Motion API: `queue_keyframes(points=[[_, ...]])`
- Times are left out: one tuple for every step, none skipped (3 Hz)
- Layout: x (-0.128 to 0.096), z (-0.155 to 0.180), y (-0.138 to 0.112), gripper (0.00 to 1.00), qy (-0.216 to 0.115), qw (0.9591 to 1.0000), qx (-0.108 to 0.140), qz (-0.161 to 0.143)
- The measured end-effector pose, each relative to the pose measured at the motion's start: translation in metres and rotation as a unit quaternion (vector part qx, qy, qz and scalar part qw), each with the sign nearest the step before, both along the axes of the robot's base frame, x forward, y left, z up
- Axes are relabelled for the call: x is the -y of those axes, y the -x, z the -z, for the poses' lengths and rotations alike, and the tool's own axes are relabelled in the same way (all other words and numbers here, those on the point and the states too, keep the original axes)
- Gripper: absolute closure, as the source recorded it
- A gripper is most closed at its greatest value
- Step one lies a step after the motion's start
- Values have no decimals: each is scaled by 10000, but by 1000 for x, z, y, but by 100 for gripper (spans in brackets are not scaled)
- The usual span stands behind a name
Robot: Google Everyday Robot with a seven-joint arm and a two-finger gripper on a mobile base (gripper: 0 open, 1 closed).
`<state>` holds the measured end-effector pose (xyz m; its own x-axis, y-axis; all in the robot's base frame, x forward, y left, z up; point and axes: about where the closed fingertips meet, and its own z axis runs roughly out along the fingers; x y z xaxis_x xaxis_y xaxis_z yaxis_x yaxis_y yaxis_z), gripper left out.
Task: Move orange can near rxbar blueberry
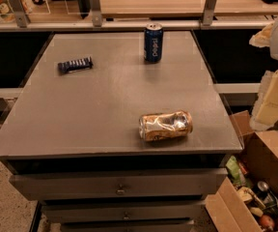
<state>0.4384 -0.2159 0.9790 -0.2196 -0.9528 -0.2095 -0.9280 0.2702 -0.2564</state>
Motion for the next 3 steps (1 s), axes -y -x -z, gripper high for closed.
queue_keyframes(points=[[0,0,0,0,0,10000,1,0],[-8,5,2,0,7,10000,13,-97],[-21,19,6,0,28,9995,-114,-303]])
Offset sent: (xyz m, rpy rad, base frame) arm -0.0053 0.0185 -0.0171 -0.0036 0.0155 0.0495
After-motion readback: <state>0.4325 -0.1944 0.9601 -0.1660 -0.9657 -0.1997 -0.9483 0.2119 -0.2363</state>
